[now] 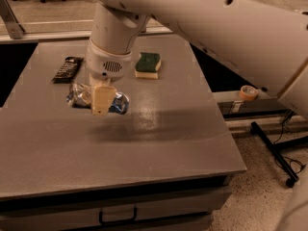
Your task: Knock redbull can over
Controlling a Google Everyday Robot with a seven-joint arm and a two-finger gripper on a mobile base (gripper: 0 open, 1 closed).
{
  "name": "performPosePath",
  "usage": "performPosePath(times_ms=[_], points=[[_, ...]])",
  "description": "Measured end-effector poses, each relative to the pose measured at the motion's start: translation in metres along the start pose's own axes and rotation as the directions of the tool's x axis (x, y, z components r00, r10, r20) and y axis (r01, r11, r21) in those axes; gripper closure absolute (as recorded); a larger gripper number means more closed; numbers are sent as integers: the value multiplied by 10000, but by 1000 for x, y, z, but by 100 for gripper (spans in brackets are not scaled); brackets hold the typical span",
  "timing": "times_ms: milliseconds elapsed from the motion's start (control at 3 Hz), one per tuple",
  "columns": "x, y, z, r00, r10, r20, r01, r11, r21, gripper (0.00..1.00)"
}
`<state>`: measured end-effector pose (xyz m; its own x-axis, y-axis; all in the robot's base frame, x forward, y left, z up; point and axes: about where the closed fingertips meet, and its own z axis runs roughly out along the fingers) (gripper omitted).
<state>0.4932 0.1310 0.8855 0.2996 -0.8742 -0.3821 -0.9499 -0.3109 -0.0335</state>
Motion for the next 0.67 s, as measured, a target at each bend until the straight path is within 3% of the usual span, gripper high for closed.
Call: performPosePath(times_ms=[333,667], points=[[30,-1,11,9805,679,-1846,-678,9977,73,82],[46,-1,16,9536,1125,-2793,-1044,9936,438,60]])
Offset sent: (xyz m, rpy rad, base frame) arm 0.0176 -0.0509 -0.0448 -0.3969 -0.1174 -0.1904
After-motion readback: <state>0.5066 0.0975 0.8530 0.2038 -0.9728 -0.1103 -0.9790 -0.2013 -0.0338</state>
